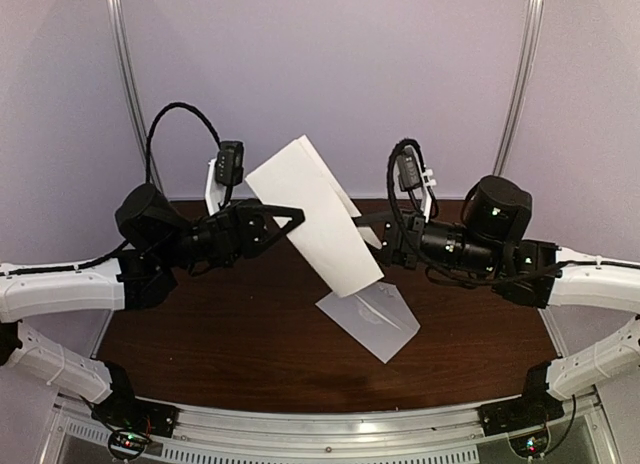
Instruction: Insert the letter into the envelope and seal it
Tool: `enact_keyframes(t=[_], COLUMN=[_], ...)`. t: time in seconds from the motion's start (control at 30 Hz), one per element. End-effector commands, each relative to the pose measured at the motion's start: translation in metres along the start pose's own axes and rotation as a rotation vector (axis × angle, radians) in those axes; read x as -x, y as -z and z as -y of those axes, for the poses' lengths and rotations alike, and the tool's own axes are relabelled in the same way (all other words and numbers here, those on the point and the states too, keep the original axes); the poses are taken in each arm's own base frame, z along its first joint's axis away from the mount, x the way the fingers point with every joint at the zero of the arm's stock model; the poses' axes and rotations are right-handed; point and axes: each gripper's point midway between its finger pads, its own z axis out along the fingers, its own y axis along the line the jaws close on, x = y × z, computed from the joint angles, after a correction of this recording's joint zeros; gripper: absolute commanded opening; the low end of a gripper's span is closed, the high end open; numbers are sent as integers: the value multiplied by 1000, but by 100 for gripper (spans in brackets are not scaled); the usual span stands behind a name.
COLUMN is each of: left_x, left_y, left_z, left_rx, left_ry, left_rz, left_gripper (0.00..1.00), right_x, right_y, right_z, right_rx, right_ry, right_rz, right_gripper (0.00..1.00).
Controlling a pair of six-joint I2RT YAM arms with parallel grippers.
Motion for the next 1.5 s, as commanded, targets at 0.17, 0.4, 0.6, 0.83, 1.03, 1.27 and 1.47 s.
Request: enact_keyframes(t=[0.17,0.4,0.6,0.83,1.03,1.27,1.47], left_x=[25,31,38,35,5,-21,-32], left_y=[8,11,23,32,33,20,11], left_z=[8,8,7,-14,-44,-35,-23], left_rx=[21,34,93,230,367,239,131], left_ry=[-43,-36,-40,-13,21,27,37], left_rz=[123,157,196,154,8,-111,-156], left_gripper=[0,0,0,0,0,0,0], right_x=[-42,-63,-73,-64,-9,7,-9], right_y=[10,7,22,52,69,45,15], right_z=[13,32,55,79,51,10,9], right_rx=[-26,-104,-232,-368,-283,-83,-40], right_ry=[-92,-97,-73,-48,9,41,49], right_rz=[-99,-154,-169,-153,-32,-55,-143], right_gripper=[57,59,61,69,94,100,100])
